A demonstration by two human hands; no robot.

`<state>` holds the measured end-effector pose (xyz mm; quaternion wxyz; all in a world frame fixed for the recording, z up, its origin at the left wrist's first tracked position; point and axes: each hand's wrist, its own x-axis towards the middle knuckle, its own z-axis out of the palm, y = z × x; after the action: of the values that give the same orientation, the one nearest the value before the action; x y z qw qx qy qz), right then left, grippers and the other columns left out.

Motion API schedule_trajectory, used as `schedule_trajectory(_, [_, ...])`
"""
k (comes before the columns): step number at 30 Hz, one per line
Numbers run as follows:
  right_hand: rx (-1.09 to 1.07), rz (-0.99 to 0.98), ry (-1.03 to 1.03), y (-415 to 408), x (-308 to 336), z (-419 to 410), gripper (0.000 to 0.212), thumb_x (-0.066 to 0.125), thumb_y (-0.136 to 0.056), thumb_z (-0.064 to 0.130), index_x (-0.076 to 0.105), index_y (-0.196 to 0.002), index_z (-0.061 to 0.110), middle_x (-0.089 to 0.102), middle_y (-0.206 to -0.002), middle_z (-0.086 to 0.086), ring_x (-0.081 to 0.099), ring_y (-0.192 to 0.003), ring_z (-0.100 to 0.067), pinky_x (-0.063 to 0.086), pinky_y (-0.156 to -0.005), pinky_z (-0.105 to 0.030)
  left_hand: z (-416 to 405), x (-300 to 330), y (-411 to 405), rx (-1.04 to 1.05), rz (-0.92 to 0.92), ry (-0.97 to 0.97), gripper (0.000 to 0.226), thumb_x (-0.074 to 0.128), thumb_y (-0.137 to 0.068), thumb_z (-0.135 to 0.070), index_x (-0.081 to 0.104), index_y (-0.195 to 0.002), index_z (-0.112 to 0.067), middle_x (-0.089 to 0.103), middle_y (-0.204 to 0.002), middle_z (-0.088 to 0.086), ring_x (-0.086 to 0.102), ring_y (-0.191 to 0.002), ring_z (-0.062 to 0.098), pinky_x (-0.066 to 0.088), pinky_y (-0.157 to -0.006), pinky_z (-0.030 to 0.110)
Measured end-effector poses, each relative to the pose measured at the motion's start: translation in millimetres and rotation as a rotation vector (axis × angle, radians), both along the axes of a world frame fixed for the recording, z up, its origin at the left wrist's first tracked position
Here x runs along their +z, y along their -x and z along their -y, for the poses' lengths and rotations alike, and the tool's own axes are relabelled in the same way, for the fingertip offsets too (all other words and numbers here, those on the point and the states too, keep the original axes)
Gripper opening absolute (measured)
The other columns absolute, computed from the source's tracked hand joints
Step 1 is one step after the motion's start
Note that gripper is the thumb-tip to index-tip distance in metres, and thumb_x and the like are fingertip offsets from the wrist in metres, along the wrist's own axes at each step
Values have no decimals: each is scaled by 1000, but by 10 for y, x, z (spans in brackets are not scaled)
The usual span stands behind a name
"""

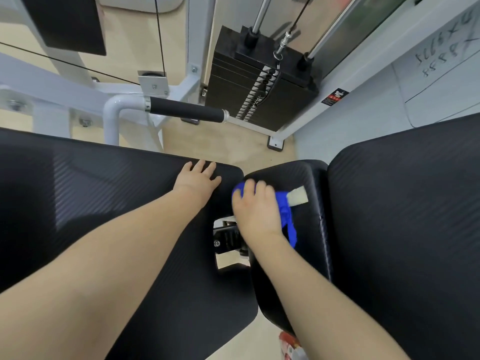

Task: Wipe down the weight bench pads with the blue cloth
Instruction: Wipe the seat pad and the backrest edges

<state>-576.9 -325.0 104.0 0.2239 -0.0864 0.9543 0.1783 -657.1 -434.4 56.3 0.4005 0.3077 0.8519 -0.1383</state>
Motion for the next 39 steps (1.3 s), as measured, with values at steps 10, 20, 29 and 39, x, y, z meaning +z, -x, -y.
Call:
schedule_trajectory(10, [-17,-42,-245,662,95,15,20,46,-91,21,60,-103,14,52,-107,-10,42,-102,-29,33,-88,-38,-23,-14,13,10,7,4,91,63,-83,-10,2,-150,-24,-11,-159,8,-9,-146,31,4,-121,44])
schedule_trajectory(20, [-239,108,-44,916,81,-104,34,44,-91,15,55,-123,11,51,-124,-13,46,-113,-31,36,-94,-37,28,-80,34,13,23,-12,97,66,-80,-9,0,-149,-28,-13,-159,6,-10,-146,29,3,-120,41])
schedule_trajectory(29, [-14,-260,-76,469,306,-236,39,33,-84,10,56,-114,18,54,-111,-6,50,-91,-25,38,-73,-33,10,-24,-5,13,-7,-5,92,62,-84,-8,0,-150,-26,-13,-159,7,-10,-146,29,4,-121,41])
schedule_trajectory(39, [123,-263,-116,199,626,-478,27,54,-75,14,64,-99,19,60,-100,-4,51,-83,-23,35,-67,-31,-112,31,-330,64,-129,35,72,47,-92,-16,3,-150,-18,-6,-158,16,2,-145,37,24,-115,45])
